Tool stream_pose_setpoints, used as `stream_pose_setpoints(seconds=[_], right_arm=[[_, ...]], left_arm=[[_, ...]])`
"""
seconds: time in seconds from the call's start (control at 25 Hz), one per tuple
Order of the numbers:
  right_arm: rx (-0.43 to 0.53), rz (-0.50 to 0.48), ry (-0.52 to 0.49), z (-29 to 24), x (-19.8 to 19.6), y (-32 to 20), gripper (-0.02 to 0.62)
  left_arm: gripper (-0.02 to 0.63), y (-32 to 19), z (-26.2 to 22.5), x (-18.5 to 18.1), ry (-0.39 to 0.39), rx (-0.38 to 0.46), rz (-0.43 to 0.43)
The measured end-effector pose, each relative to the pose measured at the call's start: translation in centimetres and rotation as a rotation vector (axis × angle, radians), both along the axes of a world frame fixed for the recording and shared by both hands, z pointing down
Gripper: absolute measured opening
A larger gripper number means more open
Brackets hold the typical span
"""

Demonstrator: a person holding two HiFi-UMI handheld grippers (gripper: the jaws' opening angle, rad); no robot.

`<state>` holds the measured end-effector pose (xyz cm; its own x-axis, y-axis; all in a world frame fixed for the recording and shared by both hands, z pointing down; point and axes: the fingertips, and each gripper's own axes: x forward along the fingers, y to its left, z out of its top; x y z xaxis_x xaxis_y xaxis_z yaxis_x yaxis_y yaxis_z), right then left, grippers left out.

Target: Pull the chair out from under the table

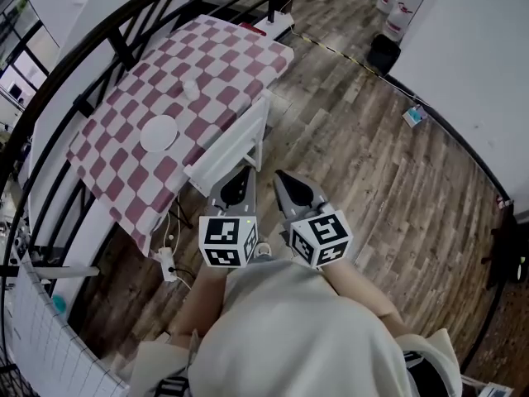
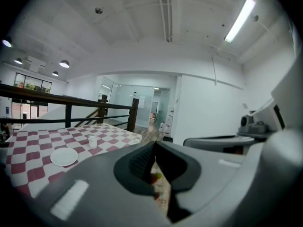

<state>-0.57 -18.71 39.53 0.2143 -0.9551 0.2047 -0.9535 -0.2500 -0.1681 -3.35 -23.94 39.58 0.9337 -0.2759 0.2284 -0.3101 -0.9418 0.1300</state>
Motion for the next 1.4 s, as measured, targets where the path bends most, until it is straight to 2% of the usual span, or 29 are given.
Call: stream_pose_setpoints(seconds=[0.56,0.88,1.16,1.4], right_arm=[[-0.01,-0.07,-0.003,0.6,2.4,-6.7,-0.003],[-0.006,-0.096,-0.035,1.3,2.9,-8.3,-0.003],[-0.024,-0.143,-0.051,2.1,2.8,-9.5,-0.003],[-0.037,-0.228,-0.034,2.3,3.4,-11.6,-0.003]], left_arm=[[0.011,-6.4,0.9,1.9,-0.01,-0.003,-0.065],[0.011,-8.2,1.3,2.1,-0.027,-0.01,-0.093],[0.011,-9.4,2.4,0.9,-0.053,-0.03,-0.156],[0.011,-11.0,2.9,0.8,-0.064,-0.04,-0.234]])
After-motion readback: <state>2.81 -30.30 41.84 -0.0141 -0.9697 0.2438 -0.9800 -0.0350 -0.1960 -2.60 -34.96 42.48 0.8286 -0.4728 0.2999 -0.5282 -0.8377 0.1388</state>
